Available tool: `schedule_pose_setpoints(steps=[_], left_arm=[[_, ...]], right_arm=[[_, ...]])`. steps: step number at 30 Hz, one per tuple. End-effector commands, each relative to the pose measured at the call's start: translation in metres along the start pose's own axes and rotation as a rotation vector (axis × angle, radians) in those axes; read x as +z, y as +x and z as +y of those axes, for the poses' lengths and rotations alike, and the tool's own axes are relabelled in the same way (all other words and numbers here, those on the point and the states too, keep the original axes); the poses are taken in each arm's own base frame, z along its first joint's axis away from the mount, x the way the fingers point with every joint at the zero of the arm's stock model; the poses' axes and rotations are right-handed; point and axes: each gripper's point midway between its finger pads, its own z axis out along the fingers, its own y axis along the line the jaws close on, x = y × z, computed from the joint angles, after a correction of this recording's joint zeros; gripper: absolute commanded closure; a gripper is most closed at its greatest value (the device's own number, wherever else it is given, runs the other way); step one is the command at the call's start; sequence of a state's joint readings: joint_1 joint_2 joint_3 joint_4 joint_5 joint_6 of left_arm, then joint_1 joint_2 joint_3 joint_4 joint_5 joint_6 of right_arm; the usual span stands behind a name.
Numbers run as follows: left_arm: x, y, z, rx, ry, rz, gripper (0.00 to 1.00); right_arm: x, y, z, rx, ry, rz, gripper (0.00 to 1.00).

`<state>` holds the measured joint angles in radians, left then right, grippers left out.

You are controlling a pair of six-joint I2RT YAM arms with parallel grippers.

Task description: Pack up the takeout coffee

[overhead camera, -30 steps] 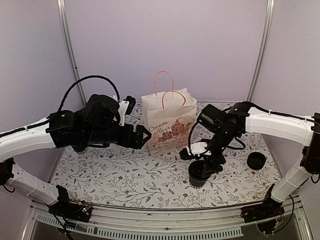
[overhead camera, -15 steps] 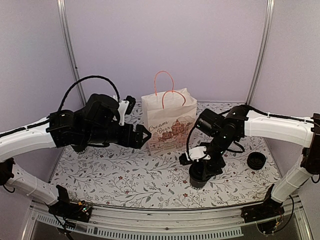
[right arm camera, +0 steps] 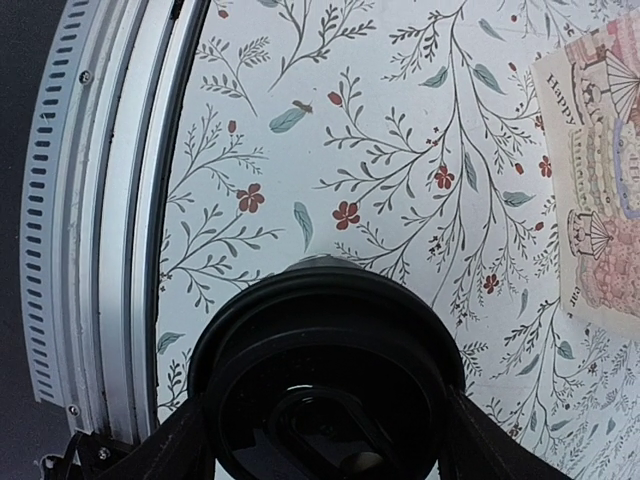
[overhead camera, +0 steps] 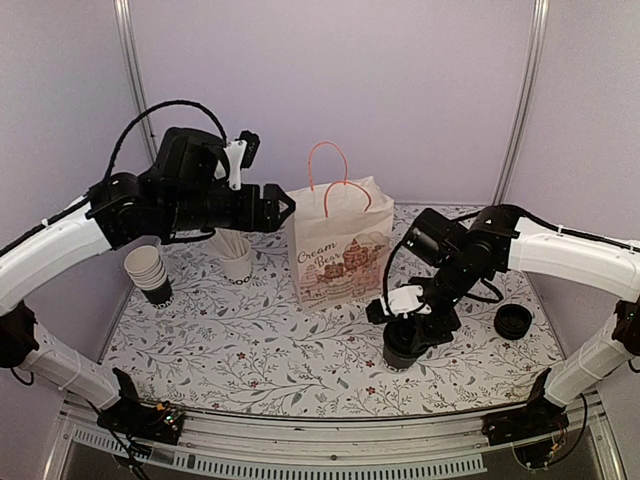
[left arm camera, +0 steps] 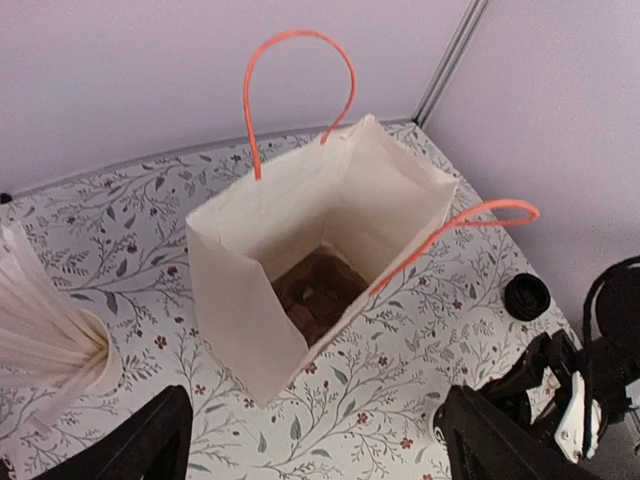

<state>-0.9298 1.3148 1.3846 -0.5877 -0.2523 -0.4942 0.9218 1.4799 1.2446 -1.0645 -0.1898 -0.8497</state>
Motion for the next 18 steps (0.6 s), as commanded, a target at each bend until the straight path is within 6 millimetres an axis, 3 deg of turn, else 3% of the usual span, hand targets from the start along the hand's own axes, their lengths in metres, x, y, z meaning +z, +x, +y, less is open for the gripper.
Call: schedule_pose_setpoints(steps=[1, 4, 7, 12, 15, 18], left_arm=[[0.009, -0.052, 0.018, 0.074, -0.06, -0.082, 0.13], [0.029, -0.073, 0.031, 0.089, -0.066, -0.077, 0.19], [0.054, -0.08, 0.035, 0.117, -0.019, -0.021, 0.27], [0.101, -0.068, 0.038, 0.167, 0.05, 0.122, 0.42], [0.117, -0.062, 0.039, 0.171, 0.084, 0.158, 0.51], [0.128, -0.062, 0.044, 0.181, 0.063, 0.161, 0.53]], right_arm=[[-0.031, 0.001, -0.007, 0.038, 0.051, -0.064, 0.4], [-0.043, 0.006, -0.01, 0.065, 0.074, -0.087, 0.41], [-0.058, 0.014, -0.017, 0.099, 0.115, -0.112, 0.42], [-0.096, 0.032, -0.038, 0.191, 0.212, -0.183, 0.42], [-0.124, 0.044, -0.052, 0.228, 0.283, -0.244, 0.43], [-0.146, 0.057, -0.063, 0.261, 0.34, -0.281, 0.43]])
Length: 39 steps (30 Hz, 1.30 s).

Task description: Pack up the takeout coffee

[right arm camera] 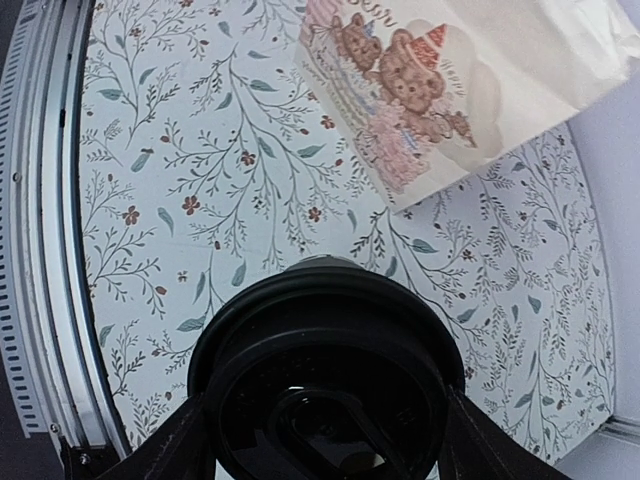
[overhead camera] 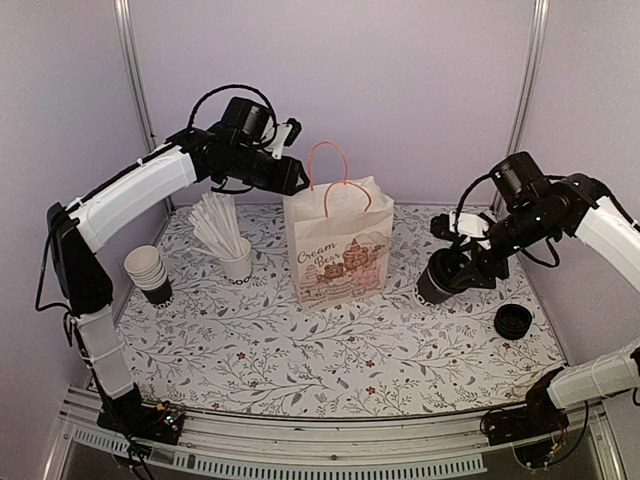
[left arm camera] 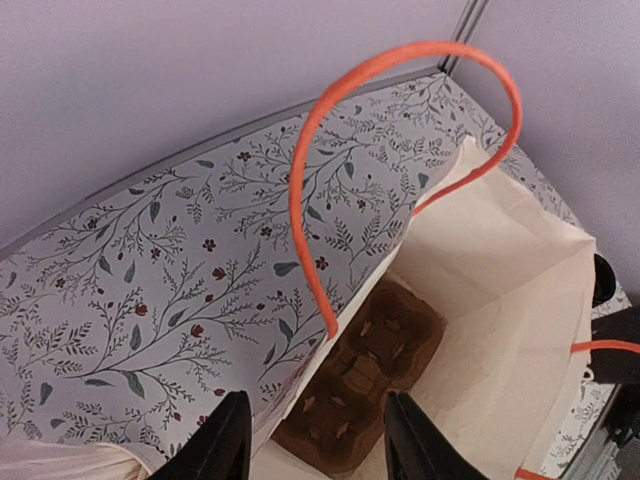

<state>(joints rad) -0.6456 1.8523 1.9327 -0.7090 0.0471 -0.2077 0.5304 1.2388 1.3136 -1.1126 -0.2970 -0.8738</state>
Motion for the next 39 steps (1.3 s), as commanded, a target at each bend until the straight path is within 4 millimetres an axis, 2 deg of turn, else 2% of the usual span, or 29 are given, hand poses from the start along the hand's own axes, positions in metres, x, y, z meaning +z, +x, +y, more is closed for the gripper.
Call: schedule_pose_setpoints(steps=[1, 3, 8, 19, 23, 26, 27, 32, 39], left_arm=[[0.001, -0.003, -0.002, 0.047, 0.04, 0.021, 0.54], [0.004, -0.006, 0.0, 0.059, 0.034, 0.014, 0.57], [0.017, -0.006, 0.002, 0.084, 0.058, 0.036, 0.66], [0.039, 0.012, 0.007, 0.163, 0.058, 0.125, 0.67], [0.043, 0.012, 0.004, 0.171, 0.076, 0.126, 0.83], [0.04, 0.01, -0.004, 0.201, 0.116, 0.114, 0.98], [0.038, 0.01, -0.007, 0.208, 0.121, 0.11, 1.0], [0.024, 0.011, -0.025, 0.253, 0.155, 0.095, 1.0], [-0.008, 0.023, -0.071, 0.287, 0.261, 0.101, 1.0]], right_arm=[[-0.035, -0.005, -0.021, 0.016, 0.055, -0.099, 0.43], [-0.039, -0.002, -0.029, 0.026, 0.064, -0.103, 0.43], [-0.049, -0.014, -0.041, 0.016, 0.09, -0.147, 0.44], [-0.074, -0.042, -0.066, -0.006, 0.201, -0.238, 0.43], [-0.099, -0.063, -0.074, -0.054, 0.287, -0.322, 0.43], [-0.117, -0.077, -0.084, -0.074, 0.345, -0.36, 0.44], [-0.122, -0.081, -0.088, -0.077, 0.362, -0.37, 0.45], [-0.145, -0.102, -0.096, -0.115, 0.402, -0.434, 0.45], [-0.183, -0.138, -0.088, -0.202, 0.379, -0.552, 0.44]])
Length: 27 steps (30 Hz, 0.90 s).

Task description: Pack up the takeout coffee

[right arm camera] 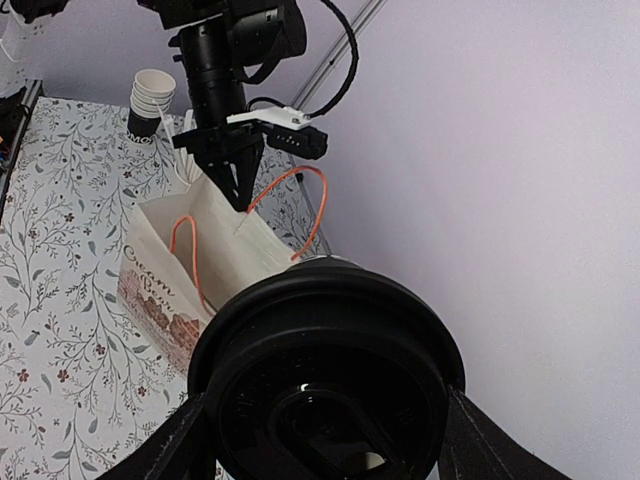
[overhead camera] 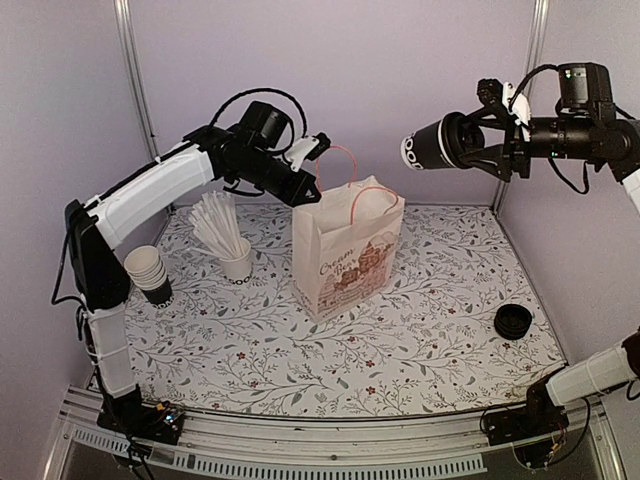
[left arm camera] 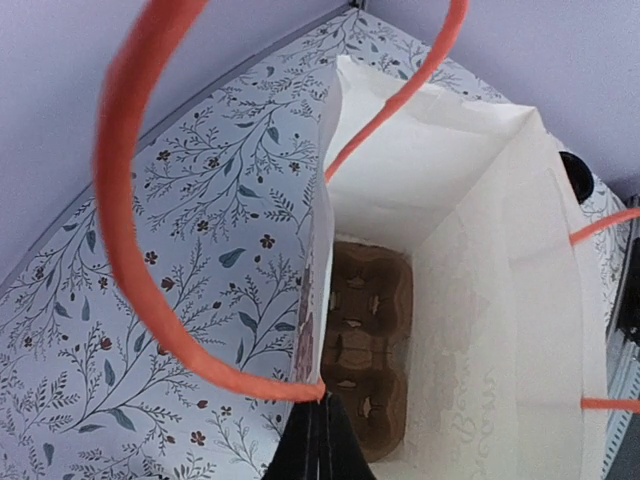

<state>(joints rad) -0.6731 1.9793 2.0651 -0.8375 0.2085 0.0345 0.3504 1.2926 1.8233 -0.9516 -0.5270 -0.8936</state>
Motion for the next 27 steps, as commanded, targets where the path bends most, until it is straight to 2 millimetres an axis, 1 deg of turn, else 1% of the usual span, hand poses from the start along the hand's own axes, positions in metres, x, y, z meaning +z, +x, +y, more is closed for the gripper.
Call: schedule_pose_setpoints(steps=[1, 4, 7, 10, 11, 15, 18, 22, 24, 26, 27], left_arm=[[-0.034, -0.007, -0.046, 0.063, 0.088, -0.034, 1.0], [-0.043, -0.001, -0.066, 0.089, 0.105, -0.017, 1.0], [-0.05, 0.005, -0.087, 0.125, 0.107, -0.004, 1.0], [-0.053, 0.013, -0.105, 0.159, 0.102, 0.008, 1.0], [-0.054, 0.015, -0.114, 0.166, 0.111, 0.01, 1.0], [-0.055, 0.023, -0.135, 0.166, 0.13, 0.027, 1.0], [-0.055, 0.03, -0.145, 0.179, 0.118, 0.036, 1.0], [-0.053, 0.037, -0.154, 0.161, 0.117, 0.039, 0.99], [-0.051, 0.04, -0.155, 0.155, 0.111, 0.043, 0.87], [-0.053, 0.037, -0.152, 0.14, 0.089, 0.035, 0.71], [-0.056, 0.033, -0.151, 0.136, 0.081, 0.026, 0.67]], right_arm=[[-0.014, -0.035, -0.003, -0.036, -0.027, -0.112, 0.44], [-0.025, -0.056, -0.004, -0.082, -0.022, -0.177, 0.44], [-0.031, -0.071, 0.004, -0.108, -0.048, -0.224, 0.44], [-0.026, -0.074, 0.021, -0.105, -0.115, -0.237, 0.45], [-0.025, -0.073, 0.028, -0.101, -0.141, -0.232, 0.45], [-0.024, -0.077, 0.056, -0.131, -0.214, -0.223, 0.45], [-0.03, -0.082, 0.07, -0.146, -0.246, -0.226, 0.46], [-0.045, -0.087, 0.082, -0.158, -0.268, -0.257, 0.47], [-0.045, -0.08, 0.088, -0.16, -0.28, -0.24, 0.48], [-0.039, -0.067, 0.094, -0.165, -0.285, -0.204, 0.48], [-0.035, -0.06, 0.096, -0.165, -0.286, -0.181, 0.48]])
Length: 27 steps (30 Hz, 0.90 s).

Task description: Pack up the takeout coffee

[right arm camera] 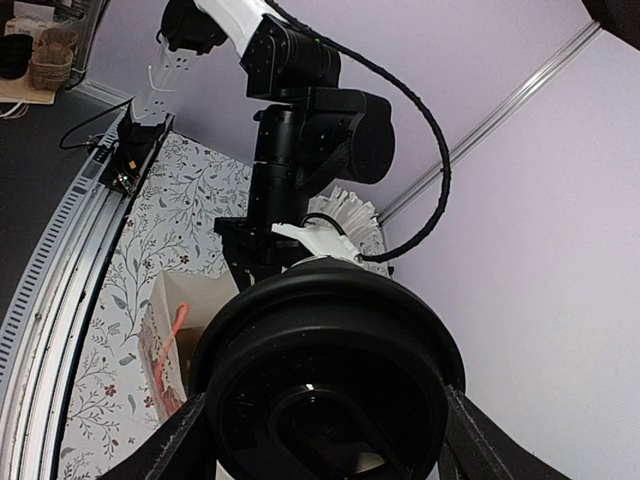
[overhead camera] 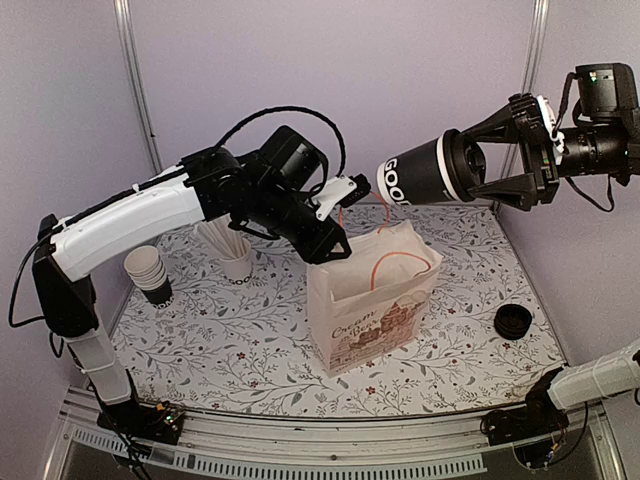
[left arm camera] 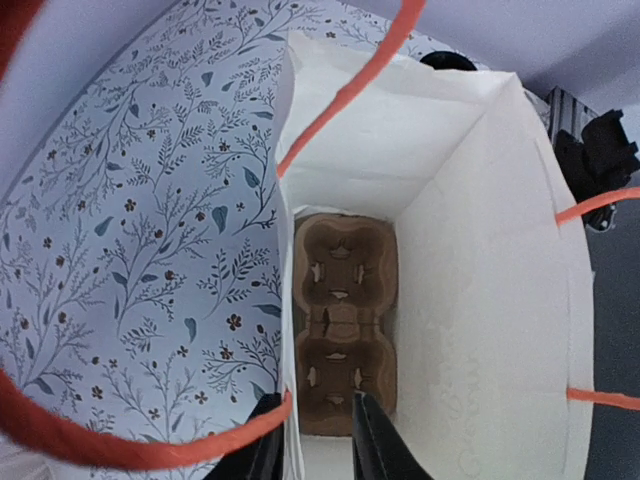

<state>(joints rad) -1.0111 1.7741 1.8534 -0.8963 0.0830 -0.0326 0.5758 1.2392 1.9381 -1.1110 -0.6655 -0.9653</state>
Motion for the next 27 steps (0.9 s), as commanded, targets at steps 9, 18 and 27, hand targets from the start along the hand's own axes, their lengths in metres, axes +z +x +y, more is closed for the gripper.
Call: schedule_pose_setpoints(steps=[9, 18, 27], left_arm=[[-0.084, -0.045, 0.007, -0.047, -0.096, -0.228, 0.47], [-0.152, -0.037, 0.035, -0.13, -0.24, -0.486, 0.4], [-0.164, -0.005, 0.059, -0.218, -0.269, -0.526, 0.39]], right_arm=[[0.03, 0.083, 0.02, 0.037, -0.065, 0.257, 0.51], [0.064, 0.113, 0.035, 0.136, -0.2, 0.334, 0.52], [0.11, 0.134, 0.051, 0.206, -0.32, 0.478, 0.53]])
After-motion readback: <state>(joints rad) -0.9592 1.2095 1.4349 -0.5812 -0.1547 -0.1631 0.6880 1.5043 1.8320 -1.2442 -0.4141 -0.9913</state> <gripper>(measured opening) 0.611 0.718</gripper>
